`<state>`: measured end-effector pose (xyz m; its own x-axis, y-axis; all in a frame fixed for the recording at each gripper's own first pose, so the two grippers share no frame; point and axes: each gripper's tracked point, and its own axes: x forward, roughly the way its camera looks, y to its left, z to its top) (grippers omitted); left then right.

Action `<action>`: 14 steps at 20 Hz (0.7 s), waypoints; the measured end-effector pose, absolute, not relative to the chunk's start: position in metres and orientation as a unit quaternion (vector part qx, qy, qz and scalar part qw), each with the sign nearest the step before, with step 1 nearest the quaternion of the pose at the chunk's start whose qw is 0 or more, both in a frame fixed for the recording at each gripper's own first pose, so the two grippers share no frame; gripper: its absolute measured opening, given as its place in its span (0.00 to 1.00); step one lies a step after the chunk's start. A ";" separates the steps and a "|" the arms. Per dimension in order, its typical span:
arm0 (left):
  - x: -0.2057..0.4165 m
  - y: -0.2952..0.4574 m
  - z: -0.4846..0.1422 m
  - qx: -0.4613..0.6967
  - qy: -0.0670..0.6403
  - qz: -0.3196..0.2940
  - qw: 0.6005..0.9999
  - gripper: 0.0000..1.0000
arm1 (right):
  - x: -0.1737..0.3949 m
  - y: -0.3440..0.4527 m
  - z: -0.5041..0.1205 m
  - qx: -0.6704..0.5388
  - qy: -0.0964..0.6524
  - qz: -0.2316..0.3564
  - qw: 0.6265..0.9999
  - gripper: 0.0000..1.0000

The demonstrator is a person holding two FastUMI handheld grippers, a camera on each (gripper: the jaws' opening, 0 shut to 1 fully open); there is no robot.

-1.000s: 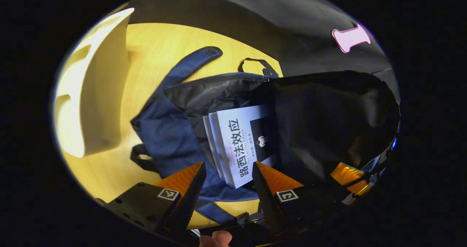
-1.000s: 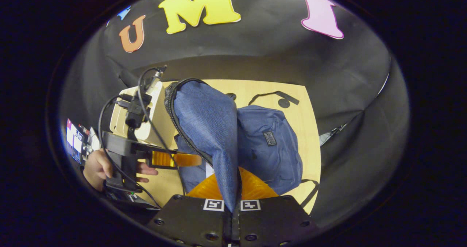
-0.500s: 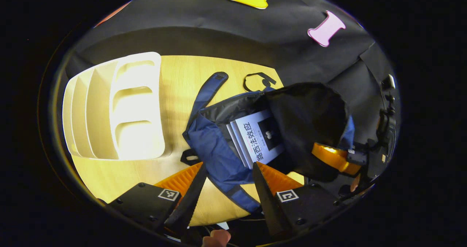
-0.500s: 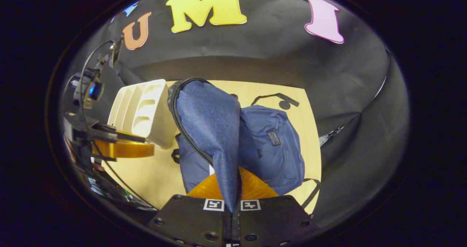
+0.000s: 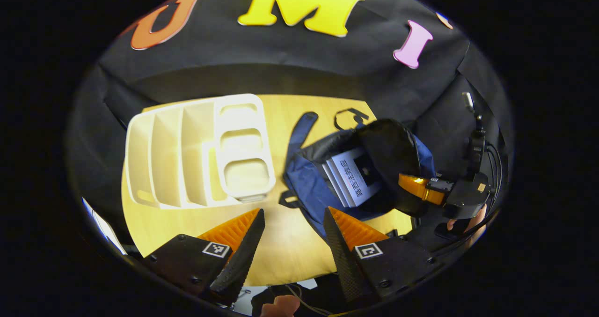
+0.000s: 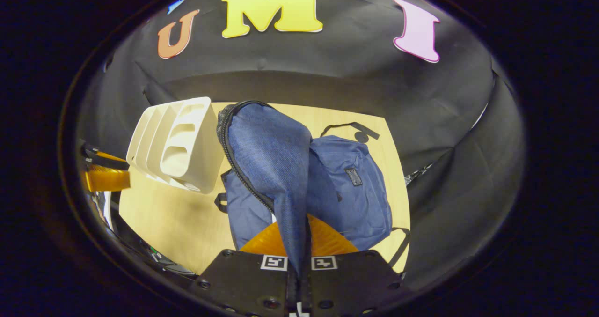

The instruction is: Open the schoolbag, grab two books from the bookshelf and put them into the schoolbag.

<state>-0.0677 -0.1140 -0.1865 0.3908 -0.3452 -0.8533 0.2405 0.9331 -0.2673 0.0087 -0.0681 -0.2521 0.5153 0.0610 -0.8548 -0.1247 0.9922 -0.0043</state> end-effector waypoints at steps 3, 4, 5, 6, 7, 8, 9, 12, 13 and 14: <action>-0.050 -0.080 -0.157 -0.042 0.453 -0.144 0.879 0.81 | 0.007 -0.061 -0.258 -0.029 0.485 0.043 0.873 0.06; -0.045 -0.069 -0.148 -0.040 0.430 -0.131 0.892 0.81 | 0.007 -0.053 -0.257 -0.022 0.481 0.047 0.875 0.06; -0.040 -0.057 -0.138 -0.033 0.408 -0.121 0.904 0.81 | 0.005 -0.049 -0.255 -0.019 0.479 0.048 0.876 0.08; -0.037 -0.045 -0.130 -0.027 0.388 -0.106 0.915 0.81 | 0.005 -0.042 -0.252 -0.020 0.475 0.056 0.878 0.08; -0.032 -0.035 -0.122 -0.026 0.368 -0.093 0.925 0.81 | 0.004 -0.039 -0.253 -0.031 0.473 0.057 0.879 0.13; -0.030 -0.027 -0.114 -0.029 0.348 -0.083 0.933 0.81 | 0.003 -0.038 -0.255 -0.038 0.471 0.059 0.879 0.13; -0.025 -0.019 -0.104 -0.030 0.329 -0.074 0.941 0.81 | 0.001 -0.032 -0.258 -0.037 0.472 0.060 0.879 0.14; -0.015 0.013 -0.052 -0.018 0.261 -0.051 0.964 0.81 | -0.008 -0.014 -0.263 -0.024 0.478 0.076 0.875 0.22; -0.013 0.020 -0.038 -0.012 0.242 -0.047 0.969 0.82 | -0.011 -0.008 -0.265 -0.023 0.479 0.081 0.874 0.25; -0.013 0.024 -0.027 -0.009 0.228 -0.044 0.973 0.92 | -0.013 -0.003 -0.266 -0.022 0.478 0.085 0.874 0.26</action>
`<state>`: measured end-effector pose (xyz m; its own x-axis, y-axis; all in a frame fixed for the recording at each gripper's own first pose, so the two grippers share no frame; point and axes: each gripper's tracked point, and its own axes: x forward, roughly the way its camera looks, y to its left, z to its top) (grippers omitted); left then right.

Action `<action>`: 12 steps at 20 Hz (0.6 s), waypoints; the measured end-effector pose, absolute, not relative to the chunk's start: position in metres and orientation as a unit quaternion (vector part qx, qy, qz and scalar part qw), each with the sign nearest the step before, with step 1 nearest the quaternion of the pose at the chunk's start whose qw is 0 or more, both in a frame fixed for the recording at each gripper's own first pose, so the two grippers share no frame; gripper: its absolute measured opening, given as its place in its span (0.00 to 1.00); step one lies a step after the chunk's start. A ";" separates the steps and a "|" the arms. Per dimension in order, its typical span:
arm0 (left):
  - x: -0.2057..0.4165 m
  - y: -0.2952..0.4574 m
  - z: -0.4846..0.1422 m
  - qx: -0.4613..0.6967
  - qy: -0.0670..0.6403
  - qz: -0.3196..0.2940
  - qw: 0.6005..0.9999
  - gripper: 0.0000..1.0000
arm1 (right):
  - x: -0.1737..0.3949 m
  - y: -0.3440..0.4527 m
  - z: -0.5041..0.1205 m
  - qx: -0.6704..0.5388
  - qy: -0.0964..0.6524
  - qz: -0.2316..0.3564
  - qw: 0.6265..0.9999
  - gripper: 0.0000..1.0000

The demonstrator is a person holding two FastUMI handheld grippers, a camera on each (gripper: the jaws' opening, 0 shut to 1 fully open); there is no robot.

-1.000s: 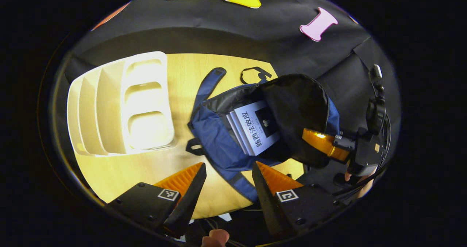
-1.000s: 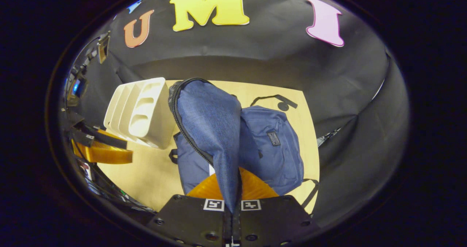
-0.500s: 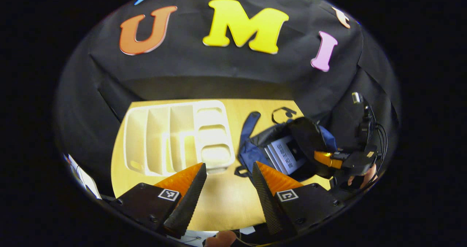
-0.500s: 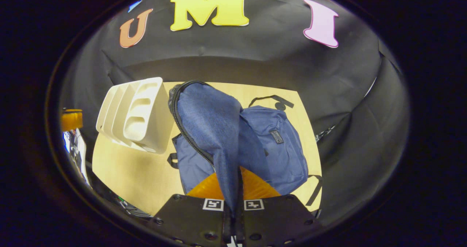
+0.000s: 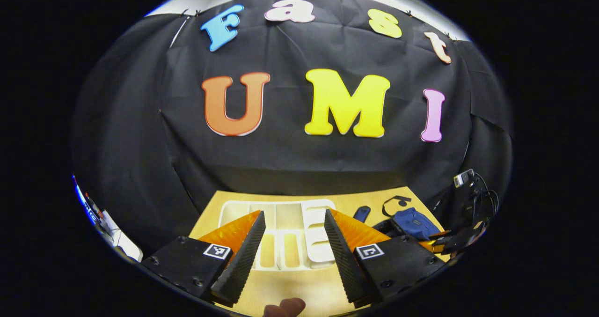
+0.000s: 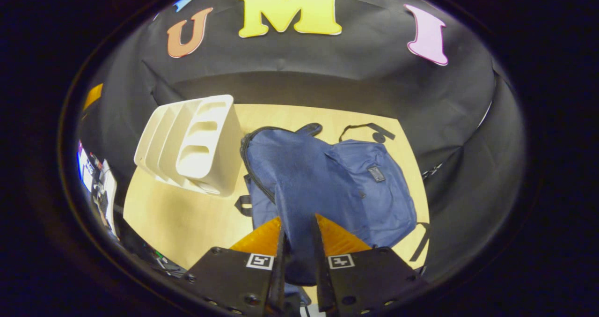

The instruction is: Open the schoolbag, grab two books from the bookshelf and put them into the schoolbag.

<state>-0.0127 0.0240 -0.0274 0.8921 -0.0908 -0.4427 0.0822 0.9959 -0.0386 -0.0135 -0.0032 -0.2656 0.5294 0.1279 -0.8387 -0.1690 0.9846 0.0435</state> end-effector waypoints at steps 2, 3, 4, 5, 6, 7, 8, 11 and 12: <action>-0.017 0.019 -0.021 -0.016 0.208 -0.044 0.977 0.83 | -0.018 0.009 -0.267 -0.006 0.476 0.095 0.874 0.33; -0.016 0.018 -0.020 -0.020 0.201 -0.043 0.978 0.84 | -0.018 0.013 -0.265 0.000 0.473 0.098 0.876 0.41; -0.016 0.018 -0.018 -0.022 0.196 -0.039 0.980 0.84 | -0.018 0.015 -0.263 0.004 0.469 0.100 0.878 0.50; -0.015 0.019 -0.015 -0.023 0.187 -0.033 0.982 0.87 | -0.018 0.017 -0.261 0.005 0.463 0.100 0.881 0.60; -0.014 0.015 -0.010 -0.021 0.176 -0.029 0.984 0.88 | -0.017 0.017 -0.257 0.005 0.457 0.099 0.884 0.71; -0.013 0.012 -0.004 -0.021 0.164 -0.027 0.986 0.93 | -0.016 0.018 -0.253 0.006 0.449 0.097 0.888 0.80; -0.013 0.012 0.004 -0.019 0.148 -0.026 0.989 0.96 | -0.014 0.017 -0.247 0.007 0.440 0.095 0.893 0.84; -0.006 0.020 0.023 -0.007 0.111 -0.020 0.994 0.97 | -0.006 0.019 -0.219 0.003 0.398 0.088 0.913 0.99; -0.006 0.020 0.029 -0.007 0.102 -0.018 0.995 0.97 | -0.002 0.020 -0.206 0.005 0.379 0.087 0.921 0.99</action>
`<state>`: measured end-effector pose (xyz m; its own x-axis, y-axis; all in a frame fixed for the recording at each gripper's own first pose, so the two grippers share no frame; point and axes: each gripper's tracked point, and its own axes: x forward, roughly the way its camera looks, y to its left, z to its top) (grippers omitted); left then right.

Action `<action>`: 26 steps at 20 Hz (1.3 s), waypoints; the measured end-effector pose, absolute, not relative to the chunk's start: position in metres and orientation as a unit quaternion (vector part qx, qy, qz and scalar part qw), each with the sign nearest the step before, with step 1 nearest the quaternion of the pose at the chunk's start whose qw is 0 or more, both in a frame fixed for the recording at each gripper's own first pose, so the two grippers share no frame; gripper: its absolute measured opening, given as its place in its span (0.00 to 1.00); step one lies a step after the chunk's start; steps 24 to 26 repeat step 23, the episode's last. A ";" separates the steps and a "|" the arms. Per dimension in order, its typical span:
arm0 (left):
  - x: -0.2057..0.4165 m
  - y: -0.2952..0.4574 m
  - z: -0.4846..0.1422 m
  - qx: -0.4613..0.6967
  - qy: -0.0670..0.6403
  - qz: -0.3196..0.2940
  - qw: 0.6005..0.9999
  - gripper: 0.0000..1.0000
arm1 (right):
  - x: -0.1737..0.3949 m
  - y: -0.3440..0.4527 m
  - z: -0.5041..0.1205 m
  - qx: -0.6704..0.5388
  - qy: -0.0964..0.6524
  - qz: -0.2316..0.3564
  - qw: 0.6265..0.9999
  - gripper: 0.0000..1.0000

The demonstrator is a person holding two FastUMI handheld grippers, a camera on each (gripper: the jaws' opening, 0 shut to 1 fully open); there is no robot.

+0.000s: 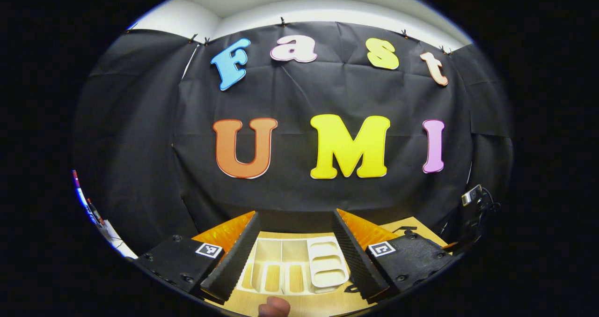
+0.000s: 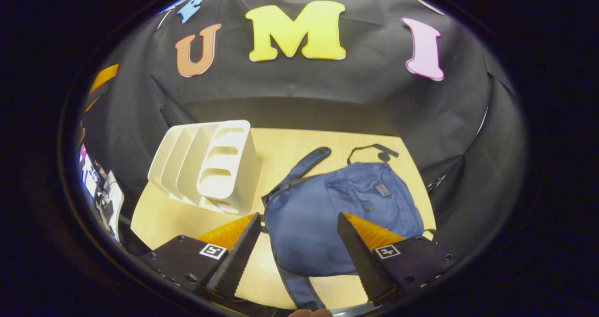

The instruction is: Open the schoolbag, grab two books from the bookshelf and put them into the schoolbag.

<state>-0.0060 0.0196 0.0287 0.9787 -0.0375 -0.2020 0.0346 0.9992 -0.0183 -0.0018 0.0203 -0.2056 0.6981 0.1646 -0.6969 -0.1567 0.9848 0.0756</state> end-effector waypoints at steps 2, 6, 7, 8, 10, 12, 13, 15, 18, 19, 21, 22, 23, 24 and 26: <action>-0.004 0.018 0.040 -0.015 0.085 -0.016 0.996 0.97 | 0.007 0.024 -0.173 0.007 0.332 0.084 0.940 0.97; 0.000 0.020 0.065 -0.036 0.059 -0.010 0.998 0.97 | 0.024 0.029 -0.086 0.005 0.205 0.069 0.976 0.99; 0.000 0.020 0.071 -0.041 0.051 -0.010 0.998 0.97 | 0.027 0.028 -0.063 0.008 0.170 0.062 0.983 0.99; 0.000 0.018 0.079 -0.044 0.043 -0.011 0.998 0.97 | 0.029 0.029 -0.040 0.008 0.135 0.053 0.989 0.99; 0.002 0.018 0.089 -0.045 0.035 -0.009 0.998 0.97 | 0.023 0.024 0.002 -0.002 0.069 0.035 0.997 0.98; 0.003 0.017 0.096 -0.046 0.030 -0.010 0.998 0.97 | 0.021 0.027 0.034 -0.002 0.023 0.023 0.999 0.99; 0.003 0.016 0.101 -0.047 0.026 -0.012 0.998 0.97 | 0.017 0.032 0.045 0.004 0.008 0.023 1.000 0.99; 0.005 0.013 0.110 -0.045 0.020 -0.015 0.999 0.97 | 0.011 0.038 0.062 0.014 -0.013 0.024 1.000 0.99; -0.002 0.010 0.120 -0.021 0.015 -0.020 0.999 0.97 | 0.006 0.049 0.075 0.027 -0.022 0.030 0.999 0.97; -0.004 0.008 0.124 -0.012 0.011 -0.021 1.000 0.97 | 0.005 0.052 0.077 0.027 -0.027 0.030 0.999 0.96; -0.010 0.000 0.130 -0.005 0.003 -0.029 1.000 0.97 | 0.004 0.059 0.081 0.033 -0.033 0.034 0.998 0.96; -0.012 -0.003 0.132 -0.007 0.001 -0.033 0.999 0.96 | 0.003 0.062 0.082 0.037 -0.033 0.038 0.998 0.98; -0.013 -0.005 0.133 -0.010 -0.001 -0.035 0.999 0.96 | 0.003 0.064 0.084 0.040 -0.036 0.037 0.998 0.99; -0.013 -0.005 0.133 -0.010 -0.001 -0.035 0.999 0.96 | 0.003 0.064 0.084 0.040 -0.036 0.037 0.998 0.99; -0.013 -0.005 0.133 -0.010 -0.001 -0.035 0.999 0.96 | 0.003 0.064 0.084 0.040 -0.036 0.037 0.998 0.99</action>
